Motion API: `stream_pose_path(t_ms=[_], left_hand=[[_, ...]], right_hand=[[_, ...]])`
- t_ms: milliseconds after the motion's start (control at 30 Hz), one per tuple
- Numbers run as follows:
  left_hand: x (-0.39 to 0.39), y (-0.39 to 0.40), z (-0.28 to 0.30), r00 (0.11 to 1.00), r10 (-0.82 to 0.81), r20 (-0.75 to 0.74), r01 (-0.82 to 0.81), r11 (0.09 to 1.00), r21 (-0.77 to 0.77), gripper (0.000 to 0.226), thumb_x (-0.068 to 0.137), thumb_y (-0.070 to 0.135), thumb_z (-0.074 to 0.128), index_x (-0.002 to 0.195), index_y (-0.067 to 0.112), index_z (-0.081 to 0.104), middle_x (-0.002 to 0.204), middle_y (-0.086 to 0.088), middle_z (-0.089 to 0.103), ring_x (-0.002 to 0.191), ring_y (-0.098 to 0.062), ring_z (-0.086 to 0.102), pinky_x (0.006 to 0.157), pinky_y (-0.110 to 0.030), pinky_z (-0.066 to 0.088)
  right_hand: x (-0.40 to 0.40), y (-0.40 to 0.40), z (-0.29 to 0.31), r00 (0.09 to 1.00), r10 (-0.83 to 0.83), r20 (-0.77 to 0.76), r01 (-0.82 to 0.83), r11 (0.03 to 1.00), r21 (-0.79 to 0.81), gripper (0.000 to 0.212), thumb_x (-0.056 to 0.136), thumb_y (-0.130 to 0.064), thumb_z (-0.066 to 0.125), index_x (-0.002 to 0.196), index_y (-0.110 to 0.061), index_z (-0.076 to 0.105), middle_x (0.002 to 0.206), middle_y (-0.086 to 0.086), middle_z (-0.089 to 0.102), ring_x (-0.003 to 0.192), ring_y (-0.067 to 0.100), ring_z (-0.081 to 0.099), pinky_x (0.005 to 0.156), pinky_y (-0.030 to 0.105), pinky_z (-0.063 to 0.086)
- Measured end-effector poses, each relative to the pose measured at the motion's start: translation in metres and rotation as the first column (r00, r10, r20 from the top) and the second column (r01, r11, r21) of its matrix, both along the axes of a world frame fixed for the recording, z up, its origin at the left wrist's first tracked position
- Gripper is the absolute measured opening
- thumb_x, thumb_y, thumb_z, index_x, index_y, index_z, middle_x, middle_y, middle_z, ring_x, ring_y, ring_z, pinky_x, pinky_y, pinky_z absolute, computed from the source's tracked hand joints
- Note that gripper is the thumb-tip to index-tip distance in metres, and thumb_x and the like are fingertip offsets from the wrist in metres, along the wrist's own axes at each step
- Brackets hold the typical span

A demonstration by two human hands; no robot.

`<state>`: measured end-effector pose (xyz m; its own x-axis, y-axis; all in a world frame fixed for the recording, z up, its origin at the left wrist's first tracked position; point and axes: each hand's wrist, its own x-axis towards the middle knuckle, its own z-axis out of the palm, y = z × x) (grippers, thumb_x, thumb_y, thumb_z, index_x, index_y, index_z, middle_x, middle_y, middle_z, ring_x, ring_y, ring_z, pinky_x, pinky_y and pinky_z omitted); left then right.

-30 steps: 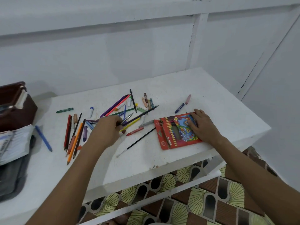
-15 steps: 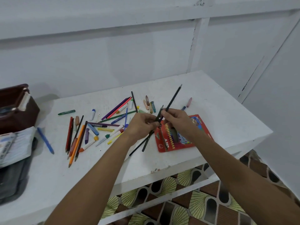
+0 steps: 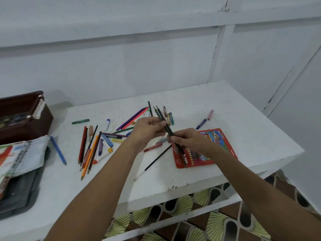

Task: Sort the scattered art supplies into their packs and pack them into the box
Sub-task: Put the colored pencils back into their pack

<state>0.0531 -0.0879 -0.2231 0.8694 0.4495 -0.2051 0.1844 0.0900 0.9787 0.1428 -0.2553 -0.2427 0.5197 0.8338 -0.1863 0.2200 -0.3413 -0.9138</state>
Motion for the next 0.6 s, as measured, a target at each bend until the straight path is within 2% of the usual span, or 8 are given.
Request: stream_pose_path(t_ms=[100,133,200,300,367,433,500,600], left_hand=[[-0.001,0.001,0.0,1.0,-0.002,0.007,0.003,0.999,-0.034,0.034,0.086,0.01,0.07,0.115,-0.004,0.06,0.097,-0.019,0.071,0.089,-0.027,0.07,0.077,-0.03,0.058],[-0.002,0.002,-0.001,1.0,0.015,-0.003,-0.015,0.999,0.038,0.045,0.084,0.013,0.072,0.124,0.001,0.055,0.099,-0.016,0.071,0.089,-0.027,0.07,0.079,-0.033,0.059],[-0.003,0.008,-0.001,0.998,0.065,-0.026,-0.049,0.915,0.401,0.073,0.08,0.028,0.076,0.141,0.018,0.037,0.116,-0.004,0.061,0.099,-0.02,0.064,0.087,-0.036,0.055],[-0.008,0.016,0.002,0.99,-0.088,-0.11,0.138,0.44,0.887,0.082,0.084,0.043,0.068,0.15,0.031,0.022,0.146,-0.003,0.032,0.13,-0.018,0.035,0.107,-0.035,0.033],[-0.008,0.017,0.007,0.926,-0.173,-0.337,0.366,0.178,0.914,0.056,0.092,0.048,0.054,0.143,0.029,0.041,0.145,0.0,0.042,0.13,-0.019,0.041,0.106,-0.038,0.036],[-0.01,0.013,0.008,0.834,-0.256,-0.489,0.538,0.179,0.824,0.037,0.097,0.042,0.047,0.126,0.022,0.059,0.115,0.003,0.066,0.098,-0.013,0.061,0.081,-0.029,0.047],[-0.012,0.007,0.004,0.81,-0.315,-0.495,0.566,0.202,0.799,0.029,0.099,0.034,0.045,0.107,0.015,0.066,0.082,0.001,0.066,0.065,-0.009,0.054,0.058,-0.025,0.039],[-0.018,0.004,-0.005,0.853,-0.27,-0.447,0.498,0.163,0.852,0.027,0.101,0.028,0.044,0.111,0.013,0.065,0.08,-0.003,0.062,0.065,-0.013,0.05,0.058,-0.027,0.035]], right_hand=[[0.006,-0.002,0.003,0.999,0.037,-0.013,-0.038,0.999,-0.033,0.027,0.096,-0.028,0.052,0.103,-0.01,0.07,0.081,0.006,0.069,0.075,0.018,0.061,0.076,0.031,0.052],[0.008,-0.003,0.004,0.999,0.04,0.01,-0.039,0.998,-0.051,0.026,0.096,-0.027,0.052,0.104,-0.008,0.069,0.075,0.004,0.066,0.07,0.016,0.058,0.07,0.029,0.05],[0.014,-0.005,0.005,0.995,0.041,0.095,-0.031,0.994,-0.105,0.024,0.097,-0.024,0.052,0.108,-0.009,0.067,0.07,0.0,0.063,0.062,0.008,0.054,0.06,0.019,0.044],[0.023,-0.007,0.004,0.937,0.121,0.329,-0.043,0.971,-0.234,0.024,0.097,-0.021,0.051,0.113,-0.011,0.067,0.073,0.002,0.065,0.057,0.005,0.051,0.054,0.018,0.04],[0.025,-0.008,0.001,0.875,0.151,0.46,-0.032,0.966,-0.258,0.026,0.097,-0.019,0.05,0.116,-0.01,0.066,0.077,0.0,0.065,0.062,0.008,0.05,0.058,0.021,0.04],[0.025,-0.008,-0.002,0.789,0.159,0.594,-0.02,0.972,-0.233,0.028,0.097,-0.016,0.048,0.12,-0.01,0.063,0.089,0.001,0.065,0.074,0.01,0.052,0.07,0.025,0.045],[0.024,-0.009,-0.006,0.716,0.156,0.681,-0.024,0.98,-0.199,0.029,0.097,-0.017,0.048,0.121,-0.011,0.063,0.098,0.005,0.064,0.087,0.015,0.055,0.082,0.033,0.047],[0.023,-0.013,-0.016,0.677,0.146,0.721,-0.023,0.984,-0.177,0.031,0.097,-0.023,0.05,0.124,-0.014,0.061,0.105,0.002,0.063,0.092,0.01,0.052,0.085,0.028,0.046]])
